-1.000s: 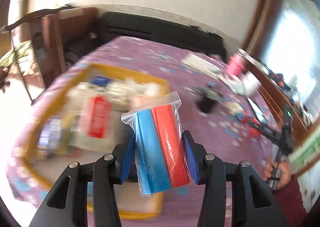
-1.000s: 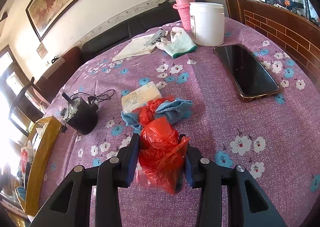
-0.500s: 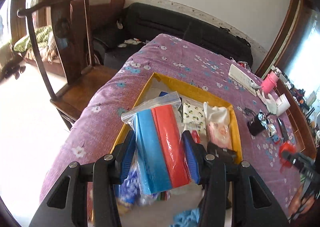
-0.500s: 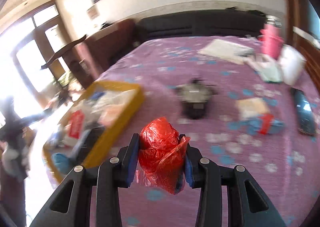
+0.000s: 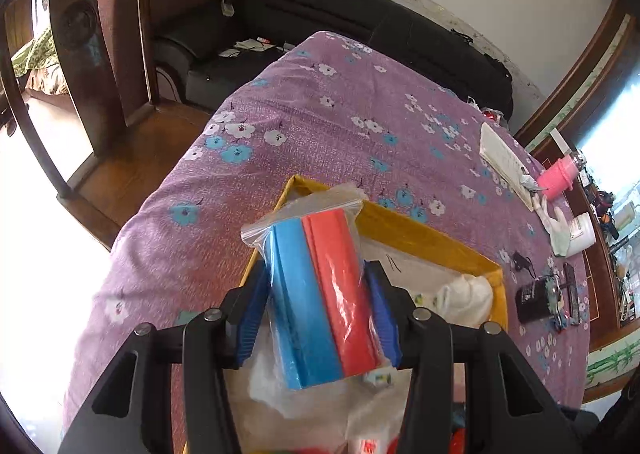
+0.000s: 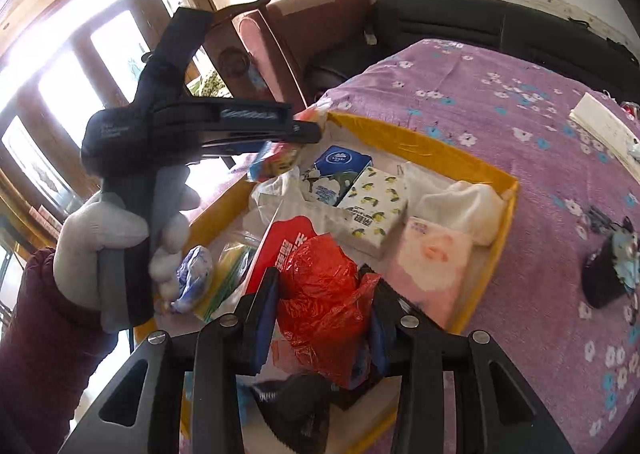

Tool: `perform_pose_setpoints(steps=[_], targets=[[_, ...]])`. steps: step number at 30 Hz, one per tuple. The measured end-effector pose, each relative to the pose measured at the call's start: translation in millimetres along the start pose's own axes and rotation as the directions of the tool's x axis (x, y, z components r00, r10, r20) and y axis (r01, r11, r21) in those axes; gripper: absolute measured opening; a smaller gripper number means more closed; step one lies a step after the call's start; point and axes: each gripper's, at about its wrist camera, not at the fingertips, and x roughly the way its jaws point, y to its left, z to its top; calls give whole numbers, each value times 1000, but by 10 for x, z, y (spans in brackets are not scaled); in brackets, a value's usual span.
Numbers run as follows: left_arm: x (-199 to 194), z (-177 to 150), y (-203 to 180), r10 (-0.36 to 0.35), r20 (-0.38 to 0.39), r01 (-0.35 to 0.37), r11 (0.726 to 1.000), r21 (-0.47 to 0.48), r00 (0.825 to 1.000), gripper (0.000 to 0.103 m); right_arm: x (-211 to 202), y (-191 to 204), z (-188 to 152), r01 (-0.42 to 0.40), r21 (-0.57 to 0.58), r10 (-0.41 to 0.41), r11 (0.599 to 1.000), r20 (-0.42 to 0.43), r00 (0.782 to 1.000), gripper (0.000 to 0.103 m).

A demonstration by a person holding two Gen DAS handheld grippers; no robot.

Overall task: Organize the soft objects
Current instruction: 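Carry the sponge bag and red plastic bag into the tray and open both tools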

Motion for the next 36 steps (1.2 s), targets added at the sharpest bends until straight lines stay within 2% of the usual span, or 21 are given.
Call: perform_pose_setpoints(steps=[4,7,9,10,12,15,21,24,29,34,36], targets=[[17,20,14,-33,2,33,999,-13,999,60,168,-6,80,14,2,-14,1000,-17,1000,43],[-120,-9,7,-29,27,29,1000,2,999,65,240,21,116,41,-16,-41,999,-12,999,45],[-273,-35,15,-28,54,27,1000,6,998,68,249,42,120,54,-32,-54,998,-6,998,61],[-372,-59,22,-32,71,32,999,5,997,71,239,52,116,51,-38,-51,998,-1,999,66],[-564,-109,25,-35,103,34,999,9,994,73,172,68,110,54,-42,-53,998,23,998,73],[-814,-227,-2,-35,134,33,999,11,990,74,-28,77,86,70,-42,-66,997,70,995,74],[-1341,-658,-341,-110,192,94,991,94,975,80,-537,-108,-55,103,0,-102,995,150,983,76],[-1541,-911,-600,-158,214,127,980,152,964,81,-816,-281,-202,145,28,-147,989,182,972,76],[-1753,-1296,-1036,-198,250,139,962,237,948,83,-1303,-619,-563,213,114,-234,970,219,947,79],[-1781,-1624,-1412,-233,262,165,952,258,936,86,-1702,-935,-889,309,176,-343,935,217,914,80],[-1726,-1749,-1535,-222,262,154,954,256,939,86,-1823,-1060,-985,350,202,-390,915,217,895,80]])
